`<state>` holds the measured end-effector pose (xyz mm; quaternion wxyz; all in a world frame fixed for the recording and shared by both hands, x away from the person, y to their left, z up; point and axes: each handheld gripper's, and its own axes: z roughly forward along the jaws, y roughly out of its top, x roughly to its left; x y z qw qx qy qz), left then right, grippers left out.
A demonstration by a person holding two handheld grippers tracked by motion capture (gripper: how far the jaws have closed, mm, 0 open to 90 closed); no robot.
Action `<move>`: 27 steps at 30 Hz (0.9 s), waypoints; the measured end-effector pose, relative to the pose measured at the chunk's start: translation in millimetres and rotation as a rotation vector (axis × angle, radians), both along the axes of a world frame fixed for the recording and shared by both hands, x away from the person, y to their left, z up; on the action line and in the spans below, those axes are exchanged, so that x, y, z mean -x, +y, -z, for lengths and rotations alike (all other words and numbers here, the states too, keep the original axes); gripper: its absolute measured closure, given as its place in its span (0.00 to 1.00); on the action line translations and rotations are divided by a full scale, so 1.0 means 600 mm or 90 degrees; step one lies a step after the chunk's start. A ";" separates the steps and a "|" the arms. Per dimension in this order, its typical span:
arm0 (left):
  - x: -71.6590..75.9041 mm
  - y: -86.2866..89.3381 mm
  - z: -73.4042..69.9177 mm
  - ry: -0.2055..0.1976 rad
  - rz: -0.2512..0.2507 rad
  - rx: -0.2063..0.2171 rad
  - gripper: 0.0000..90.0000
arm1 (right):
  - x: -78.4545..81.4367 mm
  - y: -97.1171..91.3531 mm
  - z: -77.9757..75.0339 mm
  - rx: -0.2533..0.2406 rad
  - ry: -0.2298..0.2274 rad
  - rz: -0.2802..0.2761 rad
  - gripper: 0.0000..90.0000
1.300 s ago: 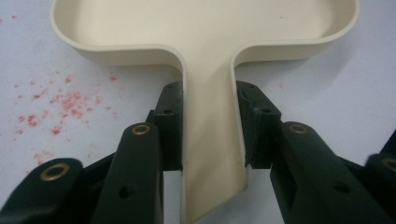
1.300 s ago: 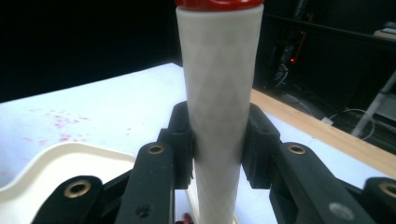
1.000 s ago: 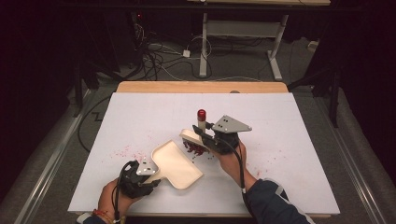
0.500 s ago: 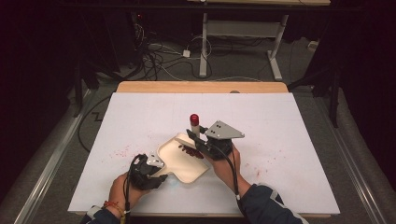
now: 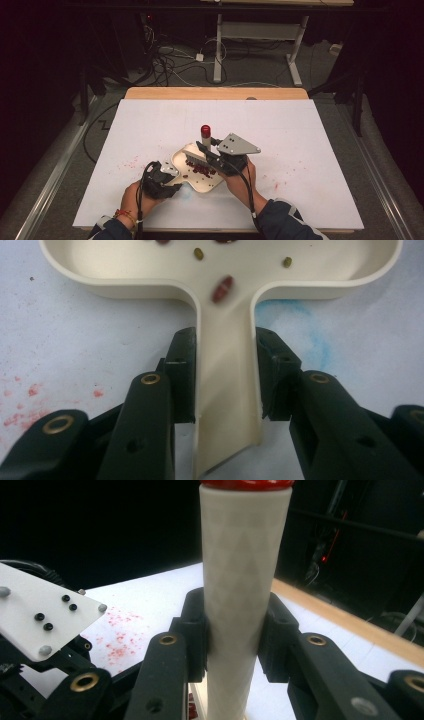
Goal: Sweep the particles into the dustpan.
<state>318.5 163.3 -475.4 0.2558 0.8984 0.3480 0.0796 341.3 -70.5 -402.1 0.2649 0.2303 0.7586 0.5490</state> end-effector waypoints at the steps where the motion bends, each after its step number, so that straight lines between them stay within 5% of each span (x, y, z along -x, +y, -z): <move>1: 0.000 0.001 0.001 0.001 0.001 0.000 0.71 | 0.000 -0.003 -0.002 0.002 -0.009 0.002 0.78; 6: 0.003 0.004 0.001 -0.002 0.006 -0.003 0.71 | -0.009 -0.035 -0.021 -0.037 -0.008 0.011 0.78; 15: 0.009 0.011 0.000 -0.004 0.015 -0.008 0.70 | -0.002 -0.090 -0.050 -0.049 -0.026 0.031 0.78; 27: 0.023 0.012 -0.007 -0.015 0.027 -0.031 0.70 | -0.007 -0.177 -0.023 0.004 -0.011 0.100 0.78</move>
